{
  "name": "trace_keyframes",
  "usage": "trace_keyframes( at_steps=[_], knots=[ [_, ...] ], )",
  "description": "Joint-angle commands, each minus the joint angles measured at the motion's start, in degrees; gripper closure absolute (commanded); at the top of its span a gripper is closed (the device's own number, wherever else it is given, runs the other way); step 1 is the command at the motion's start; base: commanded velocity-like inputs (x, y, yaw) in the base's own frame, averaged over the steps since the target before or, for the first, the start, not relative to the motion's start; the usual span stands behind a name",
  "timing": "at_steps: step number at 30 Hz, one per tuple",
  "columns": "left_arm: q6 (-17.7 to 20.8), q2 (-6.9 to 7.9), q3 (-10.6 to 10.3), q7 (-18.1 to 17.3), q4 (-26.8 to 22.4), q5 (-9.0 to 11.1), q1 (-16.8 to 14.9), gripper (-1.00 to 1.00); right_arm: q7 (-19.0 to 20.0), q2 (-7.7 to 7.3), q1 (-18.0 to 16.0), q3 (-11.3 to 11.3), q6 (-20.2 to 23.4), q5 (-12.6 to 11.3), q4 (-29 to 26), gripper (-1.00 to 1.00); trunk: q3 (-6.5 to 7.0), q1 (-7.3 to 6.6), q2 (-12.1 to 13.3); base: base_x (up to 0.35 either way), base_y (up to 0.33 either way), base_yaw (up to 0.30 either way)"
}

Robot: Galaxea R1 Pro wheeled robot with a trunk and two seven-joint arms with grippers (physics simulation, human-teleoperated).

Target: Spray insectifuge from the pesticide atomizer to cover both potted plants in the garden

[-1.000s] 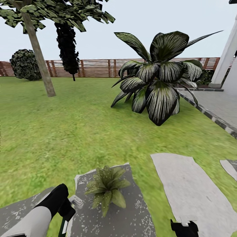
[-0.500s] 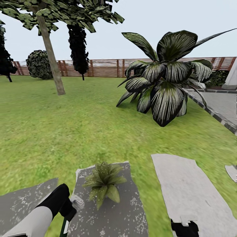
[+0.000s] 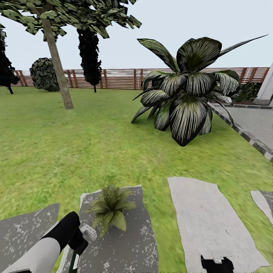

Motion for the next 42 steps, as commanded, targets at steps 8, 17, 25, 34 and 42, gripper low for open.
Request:
trace_keyframes(
  at_steps=[8,17,25,34,42],
  knots=[
    [0.2,0.14,0.4,-0.4,-0.1,-0.4,0.0,1.0,0.0,0.63,0.0,-0.2,-0.3,0.5,0.2,-1.0,-0.05,-0.01,0.0,-0.005,-0.003,0.0],
    [0.2,-0.06,0.4,-0.4,-0.1,0.6,0.0,1.0,-0.1,0.64,0.0,-0.3,-0.3,0.5,0.2,-1.0,-0.26,-0.01,0.0,0.0,-0.145,0.186],
    [0.1,0.21,0.4,-0.4,0.0,1.9,0.1,1.0,-0.1,0.64,0.0,-0.3,-0.3,0.6,0.2,-1.0,-0.36,-0.01,0.0,-0.035,-0.27,0.103],
    [0.1,0.19,0.4,-0.4,0.0,1.9,0.1,1.0,0.0,0.64,0.0,-0.3,-0.4,0.7,0.2,-1.0,-0.36,-0.01,0.0,-0.037,-0.271,0.001],
    [0.1,0.15,1.0,-0.4,1.9,1.9,0.2,1.0,0.1,0.64,0.0,-0.2,-0.4,0.7,0.2,-1.0,-0.36,-0.01,0.0,0.135,-0.255,0.182]
  ],
)
